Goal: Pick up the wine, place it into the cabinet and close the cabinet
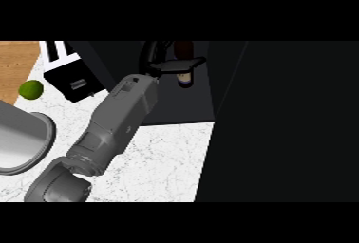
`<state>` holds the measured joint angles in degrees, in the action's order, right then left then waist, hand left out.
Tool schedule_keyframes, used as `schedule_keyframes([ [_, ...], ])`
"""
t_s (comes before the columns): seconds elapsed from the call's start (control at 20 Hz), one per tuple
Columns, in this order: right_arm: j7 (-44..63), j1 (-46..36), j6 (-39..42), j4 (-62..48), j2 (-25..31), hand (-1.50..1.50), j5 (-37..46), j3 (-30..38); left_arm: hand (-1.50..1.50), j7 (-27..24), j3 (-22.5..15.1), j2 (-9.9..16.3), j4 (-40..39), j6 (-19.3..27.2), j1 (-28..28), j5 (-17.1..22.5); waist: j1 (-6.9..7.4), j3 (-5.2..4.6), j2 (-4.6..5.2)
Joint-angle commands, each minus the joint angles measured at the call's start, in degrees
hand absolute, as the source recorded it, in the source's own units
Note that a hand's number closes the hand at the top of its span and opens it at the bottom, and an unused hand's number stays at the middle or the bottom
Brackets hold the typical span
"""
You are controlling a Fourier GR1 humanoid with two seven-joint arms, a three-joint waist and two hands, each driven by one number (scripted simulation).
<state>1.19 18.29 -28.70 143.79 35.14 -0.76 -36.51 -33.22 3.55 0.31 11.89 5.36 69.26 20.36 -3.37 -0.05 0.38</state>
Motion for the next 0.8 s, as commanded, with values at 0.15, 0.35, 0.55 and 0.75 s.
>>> schedule_keyframes([
  [0.15, 3.4, 5.4, -0.8, 11.6, 1.6, -1.5, 1.2, -2.8, -1.5, -0.4, -1.3, -0.3, 1.9, -2.2, -3.0, 1.4, 0.65, -0.01, -0.53],
  [0.35, 5.5, 5.9, -1.0, 14.2, 3.3, -1.5, -1.6, 0.2, -1.5, 1.0, -2.5, -0.3, 5.0, -6.0, -4.8, 3.1, 1.6, -0.02, -1.17],
  [0.55, 5.1, 5.4, -1.4, 13.8, 2.7, -1.5, -1.1, 0.2, -1.5, 0.1, -5.5, -0.3, 7.6, -8.6, -10.4, 5.9, 1.61, -0.04, -1.21],
  [0.75, 3.0, 7.4, -1.2, 11.4, 3.4, -1.5, -2.1, 2.0, -1.5, 3.1, -9.2, -0.3, 13.6, -8.6, -13.1, 9.1, 2.29, 0.05, -1.42],
])
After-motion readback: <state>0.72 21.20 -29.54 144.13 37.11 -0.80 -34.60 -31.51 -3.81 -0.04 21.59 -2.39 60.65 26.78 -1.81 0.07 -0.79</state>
